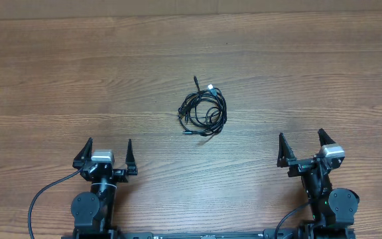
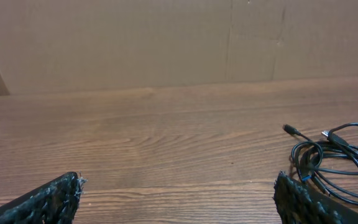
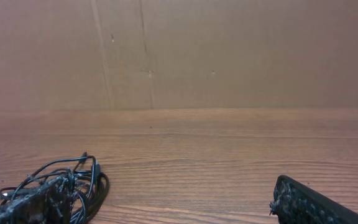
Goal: Untangle cables
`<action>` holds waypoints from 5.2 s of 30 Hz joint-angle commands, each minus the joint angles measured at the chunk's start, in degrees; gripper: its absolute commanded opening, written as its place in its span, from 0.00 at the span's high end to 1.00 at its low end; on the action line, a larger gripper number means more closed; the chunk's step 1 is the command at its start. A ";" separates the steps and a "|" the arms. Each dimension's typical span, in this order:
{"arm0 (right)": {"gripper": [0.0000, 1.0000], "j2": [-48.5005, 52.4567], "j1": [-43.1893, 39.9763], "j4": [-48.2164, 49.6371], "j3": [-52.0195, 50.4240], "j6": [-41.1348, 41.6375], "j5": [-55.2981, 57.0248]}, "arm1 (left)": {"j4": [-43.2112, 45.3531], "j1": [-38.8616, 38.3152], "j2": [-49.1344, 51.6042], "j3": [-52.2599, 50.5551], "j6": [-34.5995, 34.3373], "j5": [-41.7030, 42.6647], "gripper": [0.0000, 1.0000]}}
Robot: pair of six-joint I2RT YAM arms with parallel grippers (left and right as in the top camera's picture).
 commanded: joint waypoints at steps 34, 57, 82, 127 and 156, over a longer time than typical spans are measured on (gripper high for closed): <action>0.00 -0.11 -0.15 0.22 -0.59 0.13 0.74 | -0.11 -0.37 -0.61 -0.22 0.90 0.04 0.00; 0.00 -0.11 -0.15 0.22 -0.59 0.13 0.74 | -0.11 -0.37 -0.59 -0.22 0.92 0.04 0.00; 0.00 -0.09 -0.15 0.22 -0.59 0.13 0.74 | -0.11 -0.37 -0.59 -0.22 0.92 0.04 0.00; 0.00 -0.11 -0.15 0.22 -0.59 0.11 0.74 | -0.11 -0.37 -0.59 -0.22 0.92 0.04 0.00; 0.00 -0.09 -0.15 0.22 -0.59 0.13 0.74 | 1.11 -0.35 -0.59 -0.22 4.15 -4.31 0.01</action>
